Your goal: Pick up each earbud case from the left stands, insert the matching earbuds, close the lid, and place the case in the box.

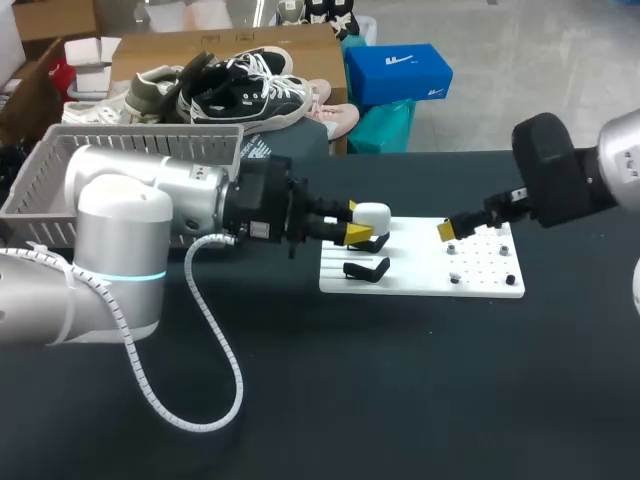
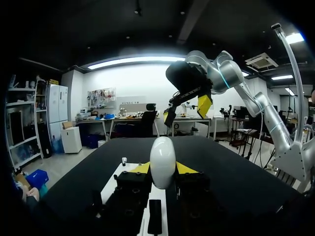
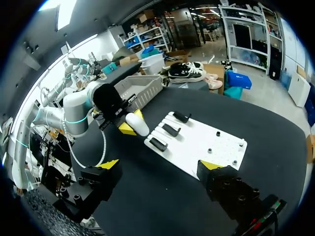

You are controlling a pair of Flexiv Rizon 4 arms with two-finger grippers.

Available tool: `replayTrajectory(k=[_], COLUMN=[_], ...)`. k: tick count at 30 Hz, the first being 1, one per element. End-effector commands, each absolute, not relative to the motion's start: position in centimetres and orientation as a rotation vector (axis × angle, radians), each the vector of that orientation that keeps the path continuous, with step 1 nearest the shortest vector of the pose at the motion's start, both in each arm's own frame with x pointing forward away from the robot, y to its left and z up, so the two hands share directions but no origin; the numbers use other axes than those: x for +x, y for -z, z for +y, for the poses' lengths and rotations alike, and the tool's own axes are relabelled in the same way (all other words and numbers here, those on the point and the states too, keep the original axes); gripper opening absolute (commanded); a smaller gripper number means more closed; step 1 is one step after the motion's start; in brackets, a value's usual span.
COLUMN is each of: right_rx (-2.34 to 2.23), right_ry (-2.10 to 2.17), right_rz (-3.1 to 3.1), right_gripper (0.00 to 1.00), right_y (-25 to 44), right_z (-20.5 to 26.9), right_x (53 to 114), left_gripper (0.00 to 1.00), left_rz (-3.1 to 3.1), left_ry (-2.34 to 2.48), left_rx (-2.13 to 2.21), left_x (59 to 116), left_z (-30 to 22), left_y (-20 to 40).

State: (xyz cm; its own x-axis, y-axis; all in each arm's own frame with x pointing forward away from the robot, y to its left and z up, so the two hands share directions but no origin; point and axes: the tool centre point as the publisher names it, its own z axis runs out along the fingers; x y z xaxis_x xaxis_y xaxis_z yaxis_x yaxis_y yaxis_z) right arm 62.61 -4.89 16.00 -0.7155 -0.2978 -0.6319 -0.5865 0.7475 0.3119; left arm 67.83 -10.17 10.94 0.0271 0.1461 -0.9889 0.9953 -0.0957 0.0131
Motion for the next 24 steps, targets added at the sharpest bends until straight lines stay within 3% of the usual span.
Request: replayTrajectory(k=[1, 24], right_rx=[-0.665, -0.748], right_ry=[-0.660, -0.677], right_rz=[2.408, 2.466], right_gripper=[1.00, 1.00], right_y=[-16.0, -14.4], right_z=[-3.3, 1.3], right_x=[63.0, 63.3], left_gripper=[0.00, 0.00], left_rz=[1.252, 1.254], left_ry=[1.177, 1.176], left_rx=[1.402, 1.414], left_x=[67.7, 67.8], left_z=[-10.0, -9.8], left_y=[-10.8, -10.4])
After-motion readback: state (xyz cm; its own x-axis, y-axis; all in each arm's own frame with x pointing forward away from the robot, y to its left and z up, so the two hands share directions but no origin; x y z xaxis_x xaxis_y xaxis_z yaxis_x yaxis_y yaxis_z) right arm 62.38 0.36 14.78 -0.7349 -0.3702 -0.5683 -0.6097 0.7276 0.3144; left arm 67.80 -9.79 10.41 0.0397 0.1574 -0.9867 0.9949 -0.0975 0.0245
